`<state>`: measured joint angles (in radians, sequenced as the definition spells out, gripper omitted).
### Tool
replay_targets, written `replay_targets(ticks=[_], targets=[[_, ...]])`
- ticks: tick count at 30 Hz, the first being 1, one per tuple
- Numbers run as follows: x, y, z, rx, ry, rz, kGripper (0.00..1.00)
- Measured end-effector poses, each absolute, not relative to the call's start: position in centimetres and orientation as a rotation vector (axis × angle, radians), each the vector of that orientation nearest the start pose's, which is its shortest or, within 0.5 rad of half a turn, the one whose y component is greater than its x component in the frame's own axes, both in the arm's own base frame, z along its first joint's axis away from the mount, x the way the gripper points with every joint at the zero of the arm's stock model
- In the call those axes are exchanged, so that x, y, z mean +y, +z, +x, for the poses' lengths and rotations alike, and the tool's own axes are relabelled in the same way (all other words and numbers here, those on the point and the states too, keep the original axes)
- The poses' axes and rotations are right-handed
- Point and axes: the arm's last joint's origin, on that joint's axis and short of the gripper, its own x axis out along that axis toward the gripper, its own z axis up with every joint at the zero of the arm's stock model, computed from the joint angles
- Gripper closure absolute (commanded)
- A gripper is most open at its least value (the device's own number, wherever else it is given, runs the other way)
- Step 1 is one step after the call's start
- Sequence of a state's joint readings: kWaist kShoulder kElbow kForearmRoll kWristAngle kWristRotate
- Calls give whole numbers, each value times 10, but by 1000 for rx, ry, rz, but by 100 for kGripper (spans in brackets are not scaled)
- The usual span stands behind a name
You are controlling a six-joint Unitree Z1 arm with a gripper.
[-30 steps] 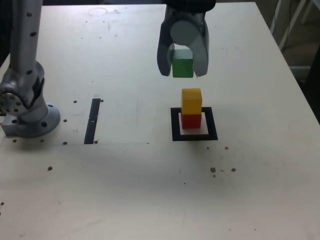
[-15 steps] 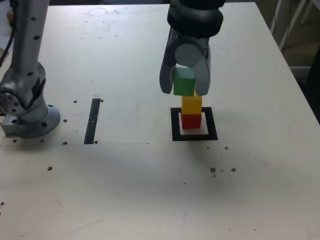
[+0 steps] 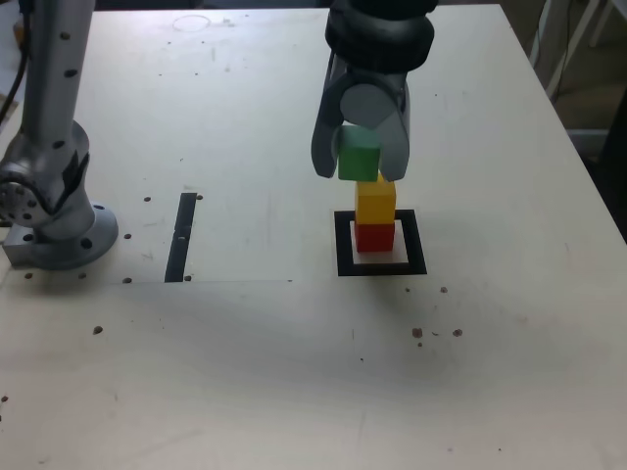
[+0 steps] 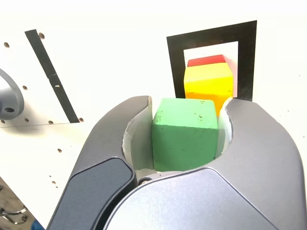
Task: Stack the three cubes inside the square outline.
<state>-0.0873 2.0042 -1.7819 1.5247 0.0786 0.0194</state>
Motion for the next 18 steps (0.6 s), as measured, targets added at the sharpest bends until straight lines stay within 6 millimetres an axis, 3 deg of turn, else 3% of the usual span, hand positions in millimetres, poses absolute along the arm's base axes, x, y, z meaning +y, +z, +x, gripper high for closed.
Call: replay_targets(ticks=[12,18], targets=[[-27,297,363,1732,-2,163,80],[-26,295,363,1740,9,174,74]])
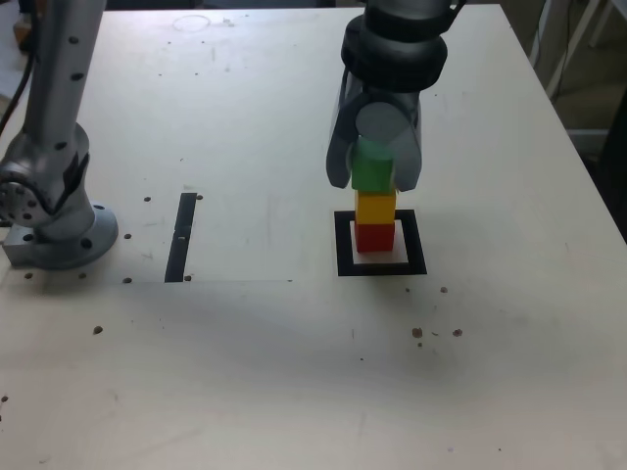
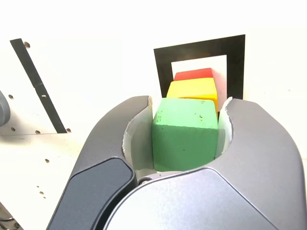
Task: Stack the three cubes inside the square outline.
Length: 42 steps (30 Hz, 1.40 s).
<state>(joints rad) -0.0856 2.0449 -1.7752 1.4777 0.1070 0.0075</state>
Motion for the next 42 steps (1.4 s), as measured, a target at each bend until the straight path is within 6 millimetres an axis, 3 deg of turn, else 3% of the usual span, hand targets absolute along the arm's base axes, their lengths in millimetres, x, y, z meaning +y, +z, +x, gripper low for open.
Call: replay_targets(ticks=[6,11,25,31,42], targets=[[-26,293,364,1743,10,169,65],[-26,293,364,1742,2,160,45],[-26,290,366,1726,4,156,4],[-25,297,361,1718,6,156,1],[-19,367,300,1621,-8,178,1]])
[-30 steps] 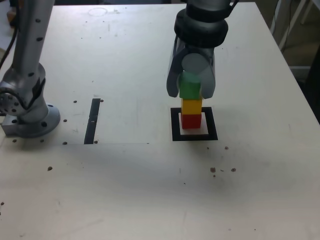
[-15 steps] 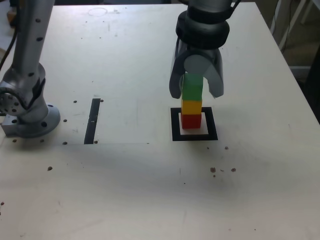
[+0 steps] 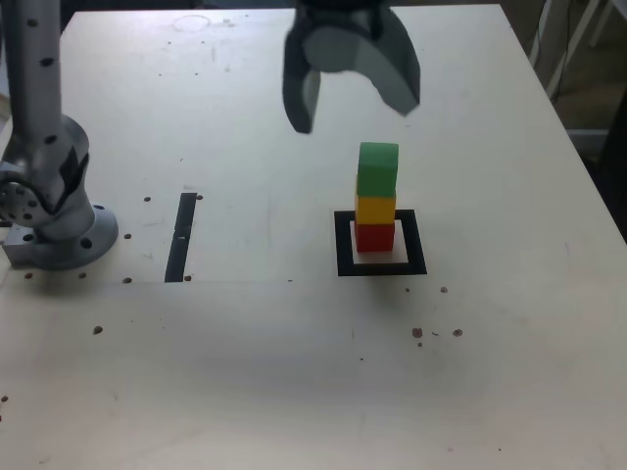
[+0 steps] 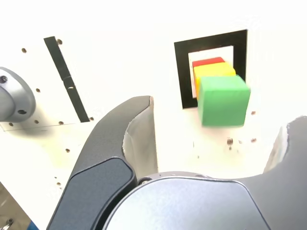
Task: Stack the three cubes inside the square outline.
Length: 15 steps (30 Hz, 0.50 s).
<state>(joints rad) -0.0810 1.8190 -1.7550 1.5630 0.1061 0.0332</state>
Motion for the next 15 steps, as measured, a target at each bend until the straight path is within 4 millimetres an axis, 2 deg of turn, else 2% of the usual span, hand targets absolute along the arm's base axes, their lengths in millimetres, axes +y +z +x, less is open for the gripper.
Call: replay_targets(ticks=[4,8,15], targets=[[-16,385,267,1579,-36,198,0],[-12,390,241,1566,-39,199,0],[-8,362,202,1663,-36,206,0]])
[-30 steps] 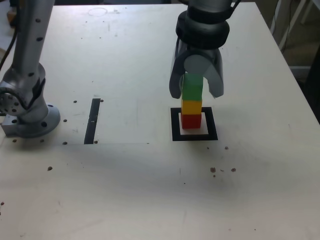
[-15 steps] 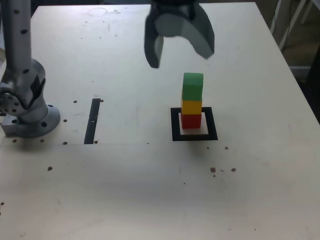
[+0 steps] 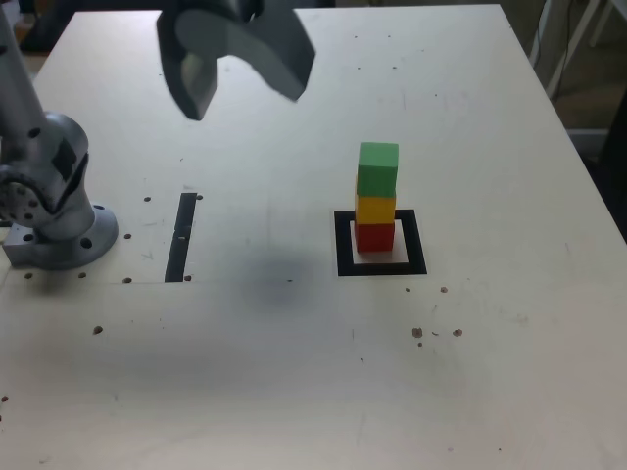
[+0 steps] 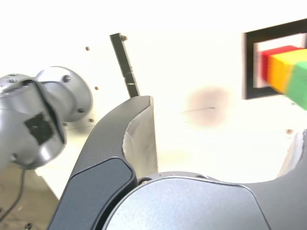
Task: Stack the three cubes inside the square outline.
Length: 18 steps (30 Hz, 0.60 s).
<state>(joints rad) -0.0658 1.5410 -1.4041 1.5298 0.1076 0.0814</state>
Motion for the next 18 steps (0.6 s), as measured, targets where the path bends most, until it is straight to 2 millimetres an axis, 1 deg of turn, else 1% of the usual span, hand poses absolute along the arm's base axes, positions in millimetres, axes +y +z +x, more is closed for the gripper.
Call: replay_targets(ticks=[3,7,11,18], targets=[[-7,347,190,1669,-37,204,0],[-6,320,176,1710,-46,193,0],[-4,310,167,1715,-38,180,0],[5,278,155,1753,-2,151,0]])
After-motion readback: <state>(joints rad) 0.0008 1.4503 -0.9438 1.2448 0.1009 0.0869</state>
